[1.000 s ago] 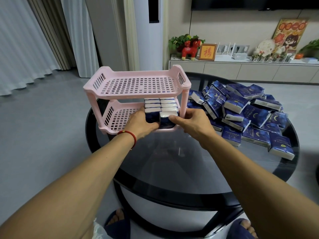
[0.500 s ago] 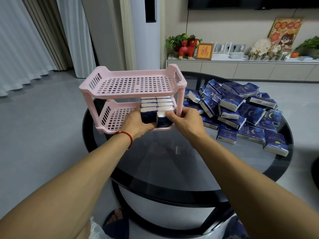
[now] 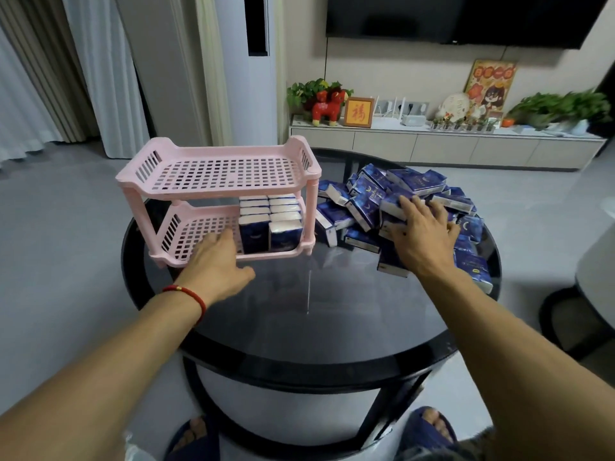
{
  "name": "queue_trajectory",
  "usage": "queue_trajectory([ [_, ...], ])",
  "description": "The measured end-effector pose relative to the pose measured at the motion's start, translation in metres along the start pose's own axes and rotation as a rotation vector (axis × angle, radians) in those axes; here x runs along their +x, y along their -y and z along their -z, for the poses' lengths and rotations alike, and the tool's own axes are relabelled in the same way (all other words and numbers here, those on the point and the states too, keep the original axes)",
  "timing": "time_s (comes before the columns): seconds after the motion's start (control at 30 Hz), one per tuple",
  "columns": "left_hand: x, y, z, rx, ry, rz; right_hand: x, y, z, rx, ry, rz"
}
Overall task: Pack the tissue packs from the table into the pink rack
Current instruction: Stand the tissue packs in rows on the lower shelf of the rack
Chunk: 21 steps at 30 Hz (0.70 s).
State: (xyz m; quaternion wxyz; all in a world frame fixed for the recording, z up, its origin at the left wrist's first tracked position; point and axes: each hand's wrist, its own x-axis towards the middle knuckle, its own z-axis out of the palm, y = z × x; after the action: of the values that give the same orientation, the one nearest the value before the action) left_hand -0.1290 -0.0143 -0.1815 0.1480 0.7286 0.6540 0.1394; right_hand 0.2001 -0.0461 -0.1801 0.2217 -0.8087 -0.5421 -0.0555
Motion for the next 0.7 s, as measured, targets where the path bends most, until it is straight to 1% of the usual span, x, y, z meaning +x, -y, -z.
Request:
queue_trajectory([
  [0.07,-0.015,-0.008,0.003,0.065,-0.024,-0.020,-0.002,-0.002,-0.003,0.011,-0.037,0.056],
  [0.13,-0.028,-0.021,0.004,0.064,-0.083,-0.092,-0.003,-0.002,-0.003,0.028,-0.147,0.115],
  [0.2,-0.037,-0.033,0.003,0.034,-0.146,-0.181,-0.003,-0.003,0.000,0.072,-0.223,0.140],
  [0.27,-0.042,-0.043,0.001,-0.049,-0.209,-0.259,-0.001,-0.005,0.011,0.239,-0.251,0.136],
  [0.33,-0.045,-0.052,0.003,-0.166,-0.249,-0.323,-0.004,-0.005,0.031,0.536,-0.221,0.130],
  [0.37,-0.047,-0.057,0.004,-0.236,-0.259,-0.350,-0.008,-0.004,0.042,0.705,-0.165,0.114],
  [0.4,-0.049,-0.060,0.005,-0.317,-0.263,-0.371,-0.013,-0.002,0.053,0.858,-0.073,0.107],
  [0.43,-0.050,-0.063,0.005,-0.406,-0.250,-0.382,-0.019,0.001,0.061,0.979,0.046,0.115],
  [0.47,-0.051,-0.066,0.005,-0.492,-0.228,-0.380,-0.025,0.005,0.066,1.044,0.161,0.136],
  [0.53,-0.051,-0.067,0.004,-0.596,-0.204,-0.349,-0.035,0.013,0.067,1.055,0.344,0.204],
  [0.6,-0.049,-0.066,0.002,-0.649,-0.170,-0.332,-0.040,0.026,0.064,0.974,0.464,0.264],
  [0.67,-0.050,-0.061,0.003,-0.679,-0.067,-0.377,-0.045,0.043,0.061,0.851,0.550,0.319],
  [0.7,-0.051,-0.057,0.003,-0.624,-0.022,-0.432,-0.048,0.052,0.057,0.805,0.584,0.348],
])
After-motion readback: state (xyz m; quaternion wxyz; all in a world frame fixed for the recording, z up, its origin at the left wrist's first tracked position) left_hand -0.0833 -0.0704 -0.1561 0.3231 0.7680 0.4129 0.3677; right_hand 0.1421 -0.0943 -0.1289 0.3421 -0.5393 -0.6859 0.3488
